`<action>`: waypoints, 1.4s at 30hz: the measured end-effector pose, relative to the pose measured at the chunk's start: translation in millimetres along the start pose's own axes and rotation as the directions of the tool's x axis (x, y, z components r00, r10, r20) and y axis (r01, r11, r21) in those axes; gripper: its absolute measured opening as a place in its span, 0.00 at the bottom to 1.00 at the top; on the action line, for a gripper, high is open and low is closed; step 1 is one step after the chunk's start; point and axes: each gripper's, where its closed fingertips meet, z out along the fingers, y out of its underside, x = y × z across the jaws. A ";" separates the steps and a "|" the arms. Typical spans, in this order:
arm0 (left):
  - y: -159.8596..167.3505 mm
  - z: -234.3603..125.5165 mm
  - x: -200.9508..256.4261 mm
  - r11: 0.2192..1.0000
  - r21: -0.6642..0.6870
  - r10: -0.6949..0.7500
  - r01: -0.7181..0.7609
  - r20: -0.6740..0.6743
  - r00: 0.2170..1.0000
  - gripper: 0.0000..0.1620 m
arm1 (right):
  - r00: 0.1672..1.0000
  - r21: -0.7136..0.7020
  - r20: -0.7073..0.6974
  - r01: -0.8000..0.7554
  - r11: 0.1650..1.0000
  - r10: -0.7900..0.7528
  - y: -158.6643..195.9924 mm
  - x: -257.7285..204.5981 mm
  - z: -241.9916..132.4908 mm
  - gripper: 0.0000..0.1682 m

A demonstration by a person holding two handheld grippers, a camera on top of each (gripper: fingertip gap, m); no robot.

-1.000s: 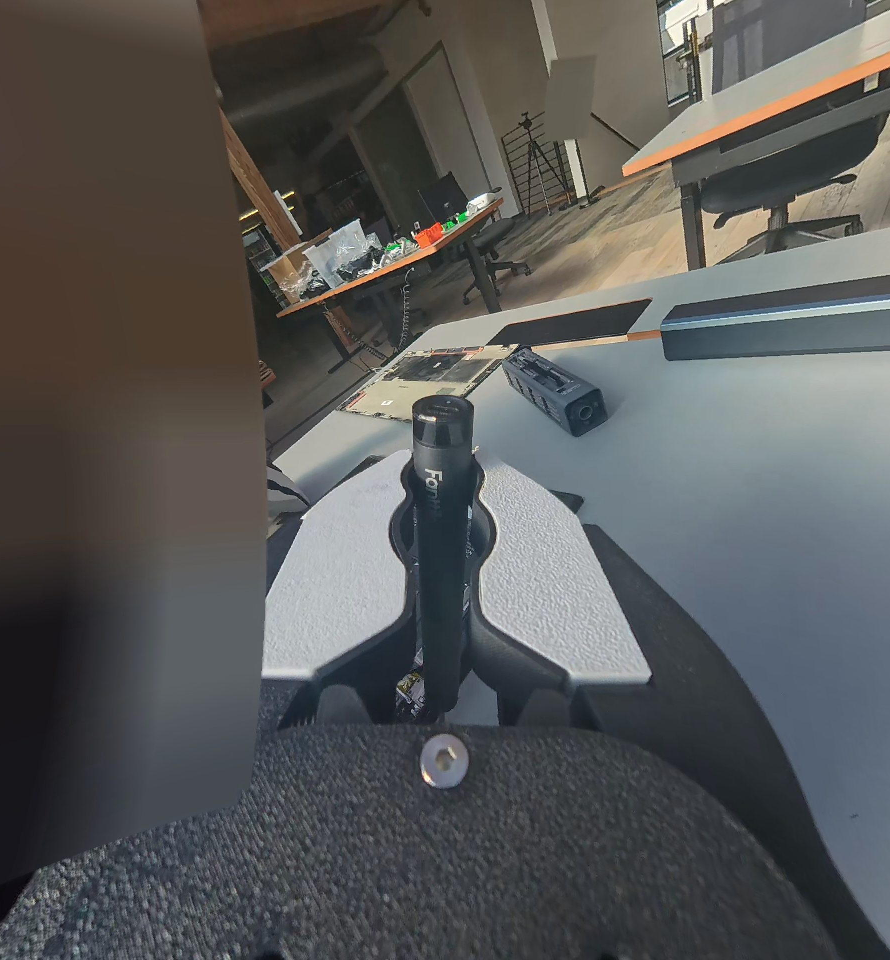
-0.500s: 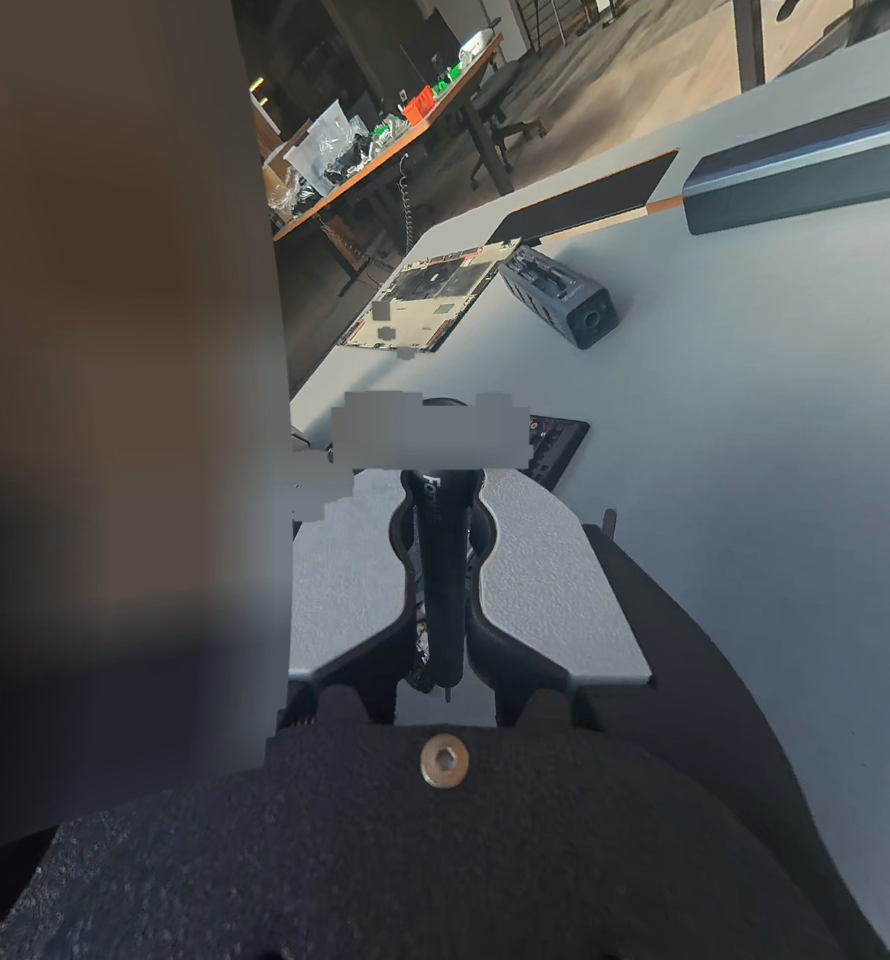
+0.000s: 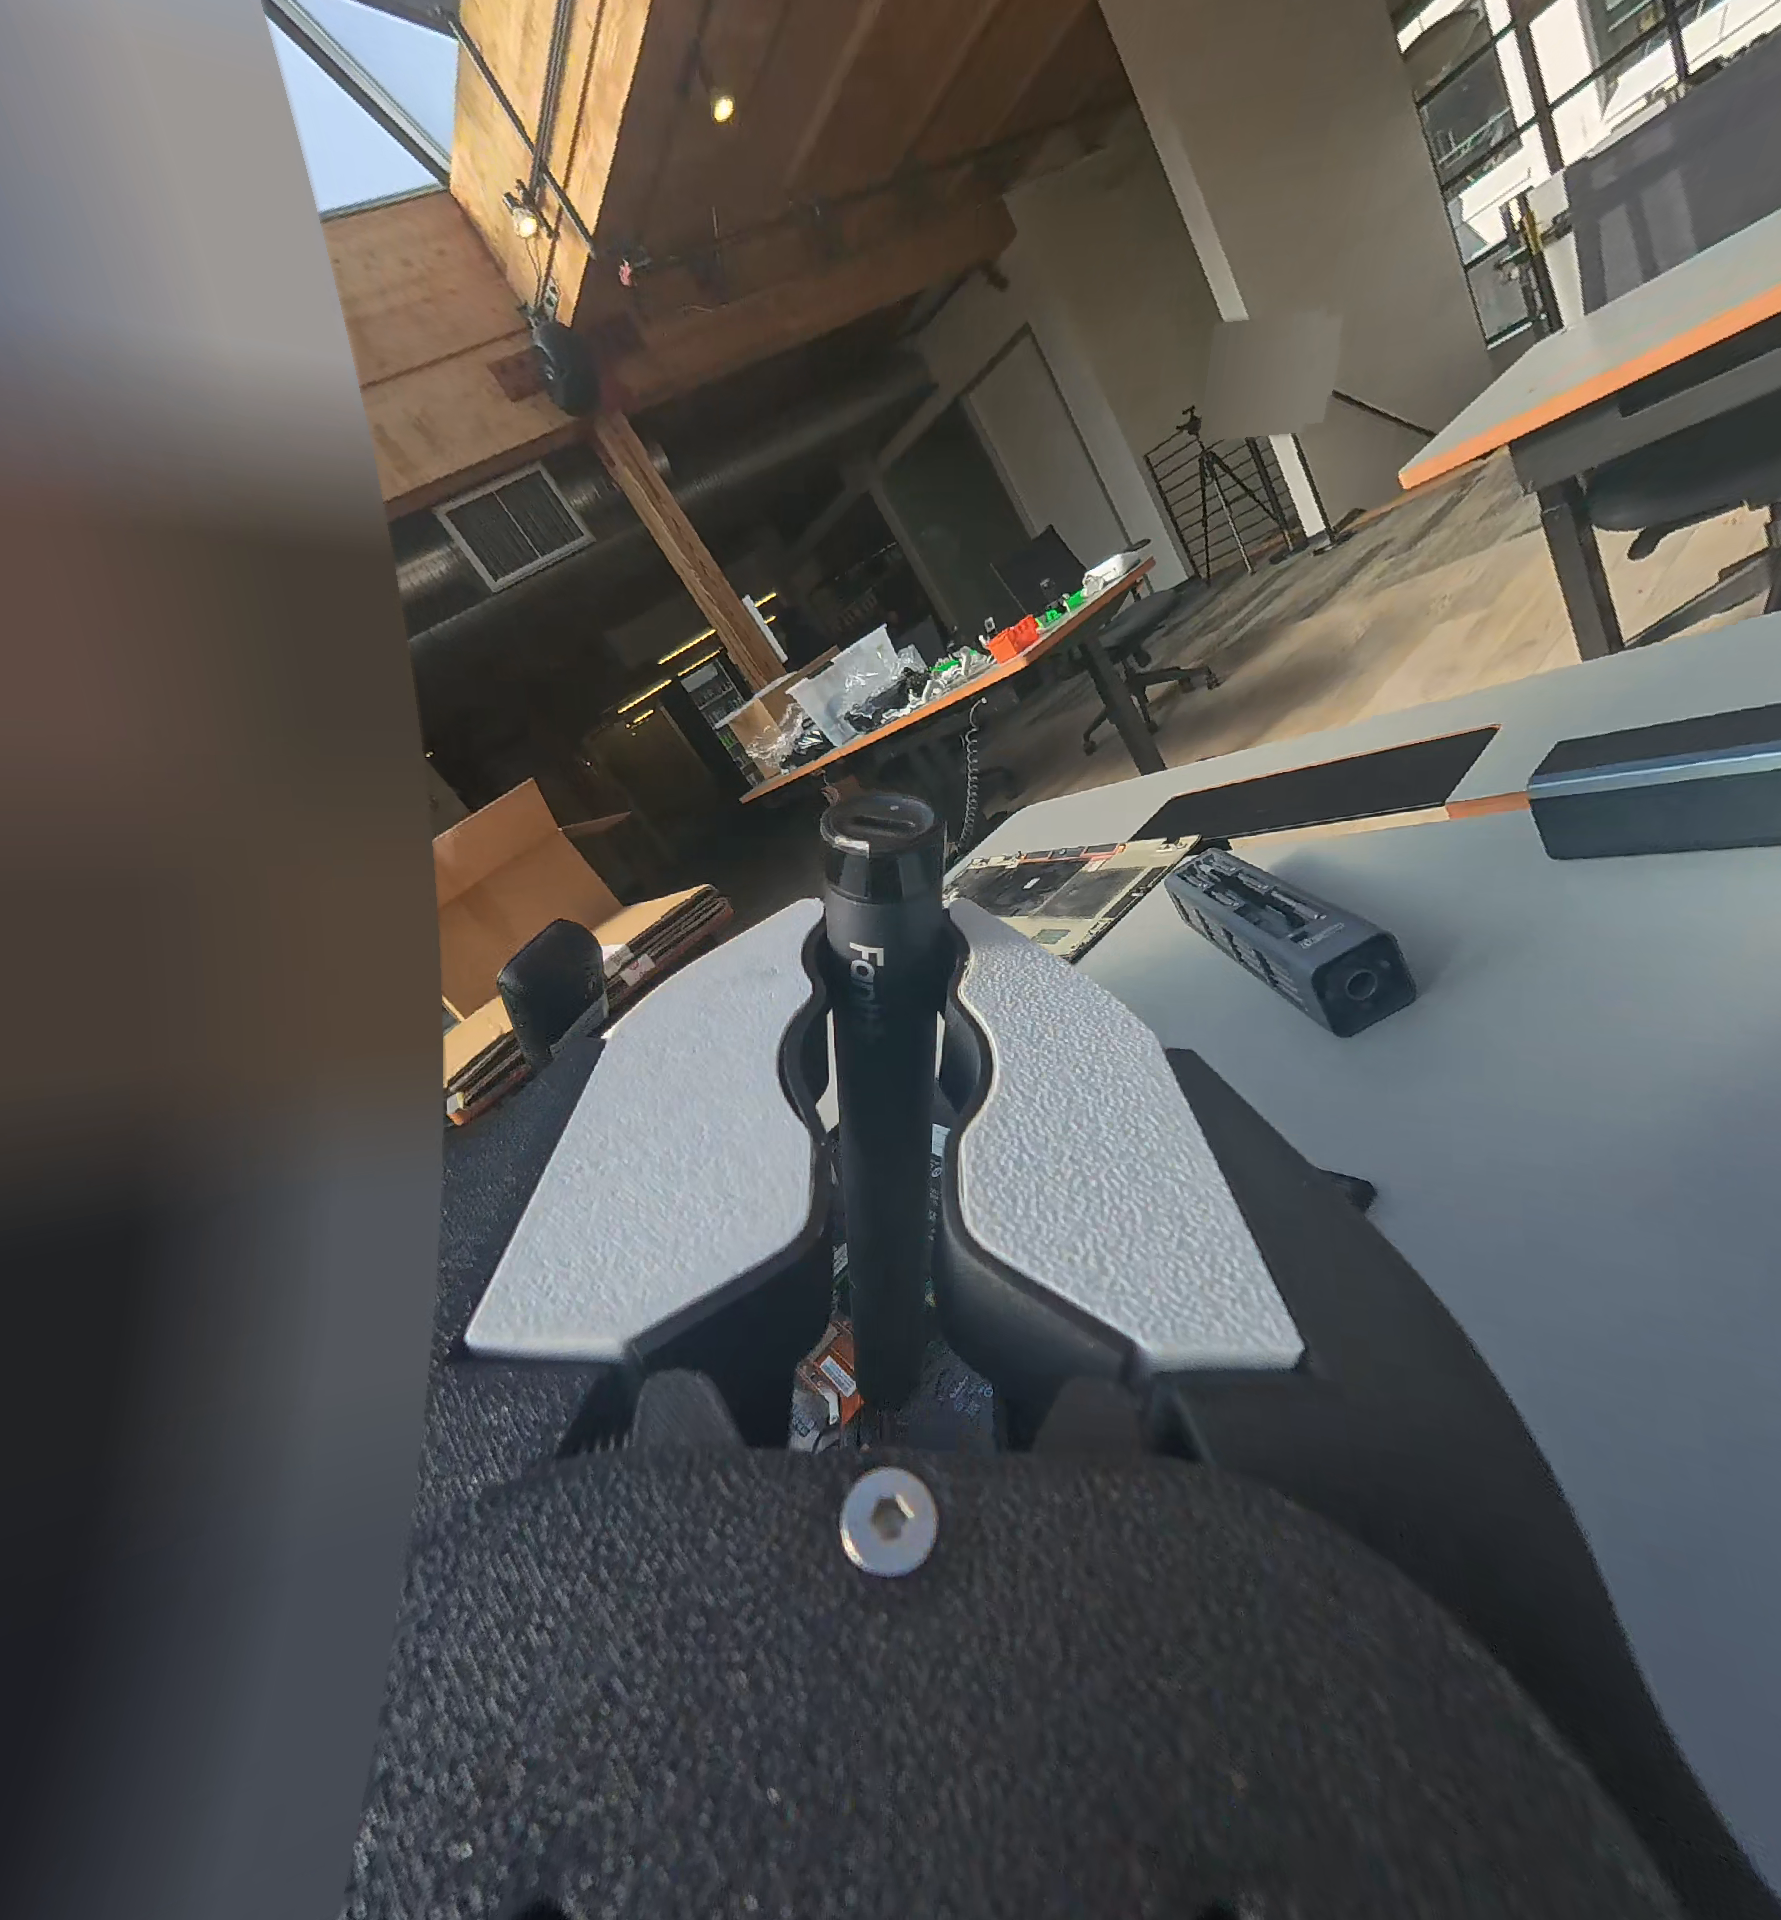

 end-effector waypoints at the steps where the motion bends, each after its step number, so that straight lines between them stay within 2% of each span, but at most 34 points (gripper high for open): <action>1: -1.9 12.8 -0.5 0.999 -0.027 0.035 -0.036 -0.022 0.999 0.00 | 1.000 0.002 -0.011 0.003 1.000 -0.003 -1.1 0.5 -5.7 0.10; 6: -25.0 64.6 -7.8 0.987 -0.063 0.141 -0.149 -0.116 0.983 0.00 | 0.996 0.025 -0.062 0.064 0.998 -0.063 -6.4 -0.7 -34.8 0.10; 15: -60.3 135.0 -24.5 0.928 -0.057 0.359 -0.368 -0.120 0.926 0.00 | 0.996 0.078 -0.085 0.036 0.996 -0.030 -11.6 17.2 -73.1 0.10; 18: -62.7 144.1 -23.6 0.912 -0.068 0.395 -0.405 -0.126 0.910 0.00 | 0.996 0.092 -0.084 0.007 0.996 0.000 -11.0 26.0 -80.0 0.10; 25: -57.1 152.2 -24.4 0.914 -0.125 0.370 -0.385 -0.127 0.920 0.00 | 0.997 0.110 -0.077 -0.004 0.994 0.012 -14.6 38.9 -81.3 0.10; 32: -55.5 157.6 -22.6 0.924 -0.142 0.339 -0.355 -0.125 0.932 0.00 | 0.997 -0.046 -0.078 -0.022 0.999 0.018 4.3 55.6 -49.6 0.10; 36: -55.3 158.1 -21.2 0.918 -0.153 0.351 -0.366 -0.118 0.929 0.00 | 0.999 -0.040 -0.022 -0.034 0.999 0.033 6.1 51.0 -44.9 0.10; 42: -54.9 158.3 -20.4 0.899 -0.195 0.375 -0.393 -0.123 0.919 0.00 | 0.999 -0.025 -0.023 -0.033 0.999 0.032 3.4 51.6 -51.7 0.09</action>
